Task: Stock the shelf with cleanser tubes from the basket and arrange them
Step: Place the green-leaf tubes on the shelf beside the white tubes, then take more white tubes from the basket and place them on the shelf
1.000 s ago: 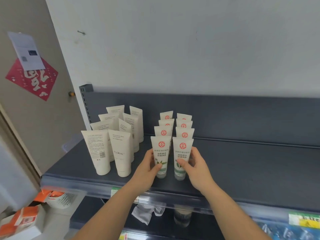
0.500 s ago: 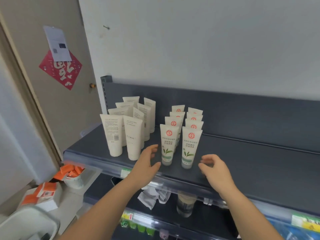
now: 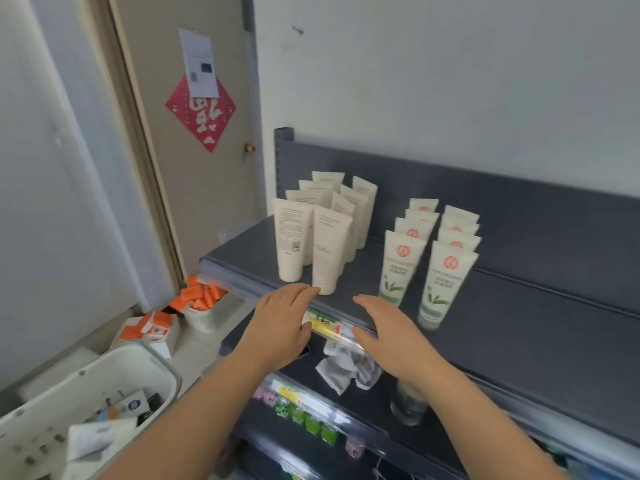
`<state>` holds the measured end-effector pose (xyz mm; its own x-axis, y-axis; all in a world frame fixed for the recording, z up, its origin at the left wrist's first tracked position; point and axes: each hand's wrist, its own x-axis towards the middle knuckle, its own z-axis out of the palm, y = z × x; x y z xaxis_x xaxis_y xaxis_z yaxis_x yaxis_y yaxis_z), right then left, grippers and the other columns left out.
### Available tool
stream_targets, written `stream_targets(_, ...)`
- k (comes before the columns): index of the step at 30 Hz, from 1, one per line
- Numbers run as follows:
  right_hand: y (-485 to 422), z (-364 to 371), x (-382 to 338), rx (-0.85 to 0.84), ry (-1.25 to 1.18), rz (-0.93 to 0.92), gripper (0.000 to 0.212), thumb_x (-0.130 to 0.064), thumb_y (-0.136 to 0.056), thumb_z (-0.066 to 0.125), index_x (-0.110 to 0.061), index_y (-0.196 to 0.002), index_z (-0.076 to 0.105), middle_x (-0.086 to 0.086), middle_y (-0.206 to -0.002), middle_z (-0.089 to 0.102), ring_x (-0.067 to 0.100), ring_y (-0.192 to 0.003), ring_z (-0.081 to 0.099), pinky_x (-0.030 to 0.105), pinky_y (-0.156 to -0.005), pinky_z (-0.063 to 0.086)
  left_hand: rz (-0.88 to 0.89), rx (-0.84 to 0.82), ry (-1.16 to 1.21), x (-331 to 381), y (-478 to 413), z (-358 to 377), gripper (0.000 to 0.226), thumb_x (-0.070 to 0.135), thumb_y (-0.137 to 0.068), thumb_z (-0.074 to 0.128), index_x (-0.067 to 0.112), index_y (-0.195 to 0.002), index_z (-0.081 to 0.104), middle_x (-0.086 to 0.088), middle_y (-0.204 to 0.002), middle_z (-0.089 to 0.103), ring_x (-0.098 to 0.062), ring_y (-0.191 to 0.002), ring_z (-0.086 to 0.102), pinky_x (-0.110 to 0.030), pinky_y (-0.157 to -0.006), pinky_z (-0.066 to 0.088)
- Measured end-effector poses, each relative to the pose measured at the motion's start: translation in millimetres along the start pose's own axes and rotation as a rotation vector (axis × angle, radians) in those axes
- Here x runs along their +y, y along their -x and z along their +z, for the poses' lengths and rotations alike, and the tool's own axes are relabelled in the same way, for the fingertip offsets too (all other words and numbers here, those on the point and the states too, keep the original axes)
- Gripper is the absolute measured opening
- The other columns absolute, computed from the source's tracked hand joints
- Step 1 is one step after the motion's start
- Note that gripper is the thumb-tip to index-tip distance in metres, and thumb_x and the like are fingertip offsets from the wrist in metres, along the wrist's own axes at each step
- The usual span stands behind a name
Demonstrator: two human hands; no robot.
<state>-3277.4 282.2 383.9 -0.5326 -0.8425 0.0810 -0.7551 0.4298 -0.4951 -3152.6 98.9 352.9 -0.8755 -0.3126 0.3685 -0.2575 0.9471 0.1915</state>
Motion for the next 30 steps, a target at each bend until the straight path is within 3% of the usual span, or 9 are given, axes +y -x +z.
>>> stream_targets(4, -34, 28, -32, -0.045, 0.082, -0.127, 0.066, -0.041, -0.099, 0.046, -0.021, -0.154, 0.017, -0.004, -0.161, 0.018, 0.013, -0.147, 0.017, 0.027, -0.118, 0.017, -0.106, -0.047, -0.131, -40, 18, -16, 0.064, 0.032, -0.090, 0.054, 0.027, -0.149, 0.032, 0.004, -0.152, 0.037, -0.021, -0.140, 0.035, -0.042, -0.112, 0.029)
stream_targets(8, -69, 65, -75, -0.082, 0.210, -0.232, 0.069, -0.050, -0.099, 0.037, -0.019, -0.155, 0.009, -0.003, -0.163, 0.006, 0.017, -0.150, 0.002, 0.031, -0.121, 0.007, -0.235, -0.077, -0.229, -94, 45, -31, 0.067, 0.037, -0.088, 0.058, 0.023, -0.149, 0.034, -0.003, -0.153, 0.038, -0.028, -0.140, 0.038, -0.050, -0.108, 0.035)
stream_targets(12, -106, 109, -136, -0.116, 0.292, -0.280, 0.072, -0.052, -0.100, 0.030, -0.017, -0.156, 0.003, -0.002, -0.163, -0.002, 0.020, -0.150, -0.006, 0.036, -0.122, 0.005, -0.347, -0.130, -0.241, -161, 77, -43, 0.070, 0.044, -0.096, 0.041, 0.023, -0.155, 0.010, 0.000, -0.163, 0.010, -0.025, -0.150, 0.010, -0.049, -0.119, 0.013)
stream_targets(17, -151, 172, -211, -0.167, 0.297, -0.324, 0.073, -0.050, -0.101, 0.032, -0.014, -0.155, -0.001, 0.004, -0.163, -0.005, 0.023, -0.150, -0.007, 0.036, -0.120, 0.001, -0.408, -0.140, -0.234, -244, 117, -61, 0.074, 0.047, -0.086, 0.026, 0.019, -0.154, 0.020, -0.005, -0.161, 0.019, -0.028, -0.148, 0.018, -0.049, -0.119, 0.016)
stream_targets(19, -167, 197, -239, -0.203, 0.285, -0.339, 0.073, -0.049, -0.100, 0.032, -0.014, -0.155, -0.001, 0.003, -0.163, -0.005, 0.023, -0.150, -0.006, 0.036, -0.120, 0.002, -0.432, -0.165, -0.236, -276, 133, -66, 0.075, 0.047, -0.086, 0.020, 0.019, -0.155, 0.014, -0.002, -0.163, 0.011, -0.025, -0.150, 0.010, -0.047, -0.120, 0.012)
stream_targets(23, -188, 243, -283, -0.278, 0.270, -0.366, 0.073, -0.049, -0.100, 0.032, -0.014, -0.155, -0.002, 0.004, -0.163, -0.004, 0.025, -0.150, -0.004, 0.039, -0.122, 0.006, -0.481, -0.207, -0.213, -327, 167, -73, 0.072, 0.041, -0.096, 0.035, 0.018, -0.156, 0.004, -0.002, -0.163, 0.003, -0.023, -0.150, 0.001, -0.042, -0.122, 0.007)
stream_targets(30, -199, 318, -314, -0.451, 0.260, -0.349, 0.072, -0.050, -0.100, 0.031, -0.015, -0.155, 0.001, 0.002, -0.164, -0.003, 0.024, -0.150, -0.004, 0.039, -0.122, 0.005, -0.584, -0.321, -0.158, -377, 221, -62, 0.071, 0.040, -0.098, 0.038, 0.017, -0.155, 0.002, -0.004, -0.163, 0.004, -0.024, -0.150, 0.002, -0.041, -0.122, 0.007)
